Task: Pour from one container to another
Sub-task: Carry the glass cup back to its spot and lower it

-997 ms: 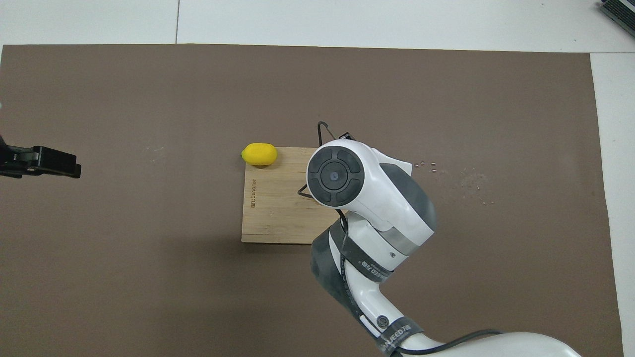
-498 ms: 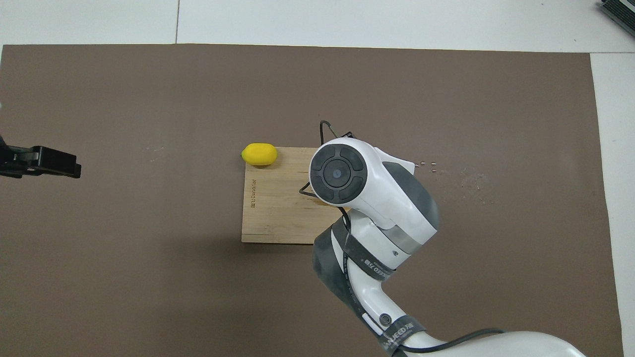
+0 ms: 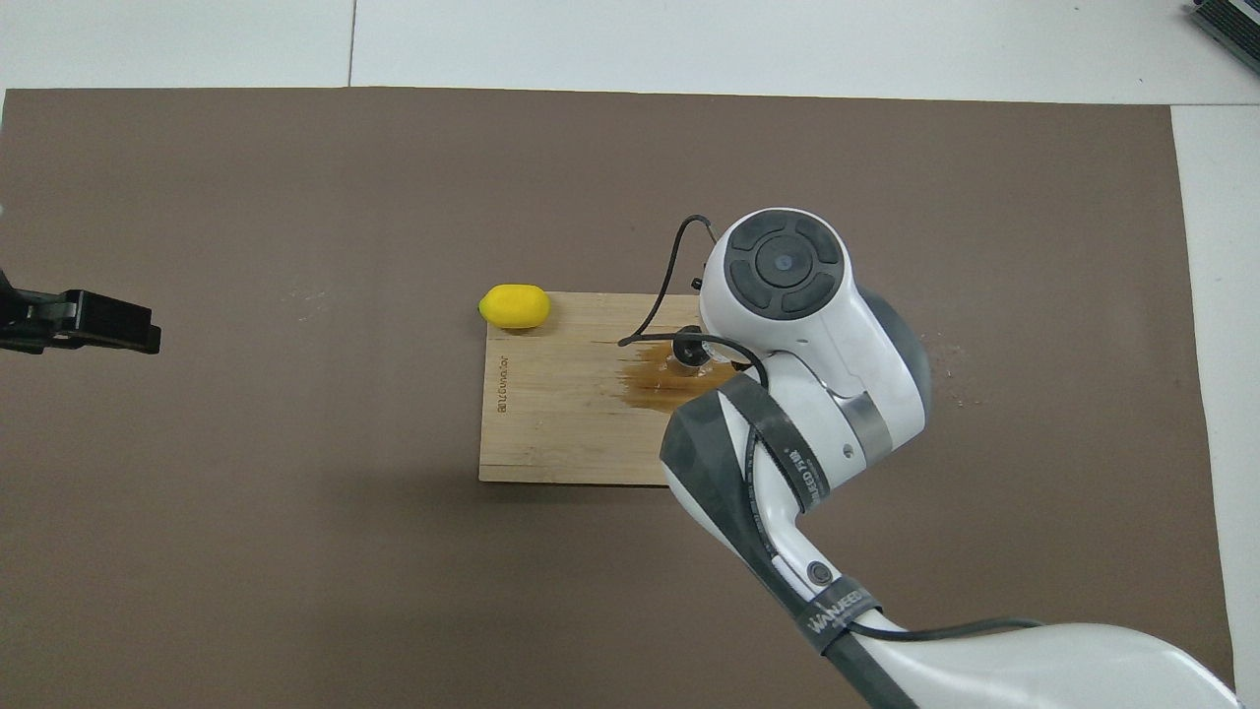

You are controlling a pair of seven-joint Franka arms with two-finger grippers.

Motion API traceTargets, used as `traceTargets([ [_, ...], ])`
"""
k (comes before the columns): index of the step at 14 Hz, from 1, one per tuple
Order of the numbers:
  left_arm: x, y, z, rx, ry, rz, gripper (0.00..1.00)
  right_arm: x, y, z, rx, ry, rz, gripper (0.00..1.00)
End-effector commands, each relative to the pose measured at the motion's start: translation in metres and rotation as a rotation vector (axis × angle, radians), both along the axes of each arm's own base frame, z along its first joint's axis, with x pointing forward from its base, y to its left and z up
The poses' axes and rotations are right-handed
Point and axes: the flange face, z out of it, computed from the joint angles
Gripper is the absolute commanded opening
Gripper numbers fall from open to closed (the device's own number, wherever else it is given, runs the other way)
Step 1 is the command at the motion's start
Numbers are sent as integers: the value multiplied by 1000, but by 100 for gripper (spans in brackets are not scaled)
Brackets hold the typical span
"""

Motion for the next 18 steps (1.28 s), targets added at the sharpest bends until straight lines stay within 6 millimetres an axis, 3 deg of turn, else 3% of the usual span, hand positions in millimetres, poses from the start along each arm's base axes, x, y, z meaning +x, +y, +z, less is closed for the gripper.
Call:
traceTargets([
  [1,-8,3,1,-8,-12,-1,100,14,-21,-6,80,31,-28,0],
  [7,-8,3,1,-8,-12,-1,100,36,-121,-32,342,117,-269,0],
  [12,-8,3,1,-8,-12,-1,100,22,-265,-59,583,119,-380,0],
  [13,-8,3,1,-8,-12,-1,100,21,-286,-61,621,115,-428,0],
  [18,-8,3,1,-8,-12,-1,100,4,-345,-91,660,117,-390,0],
])
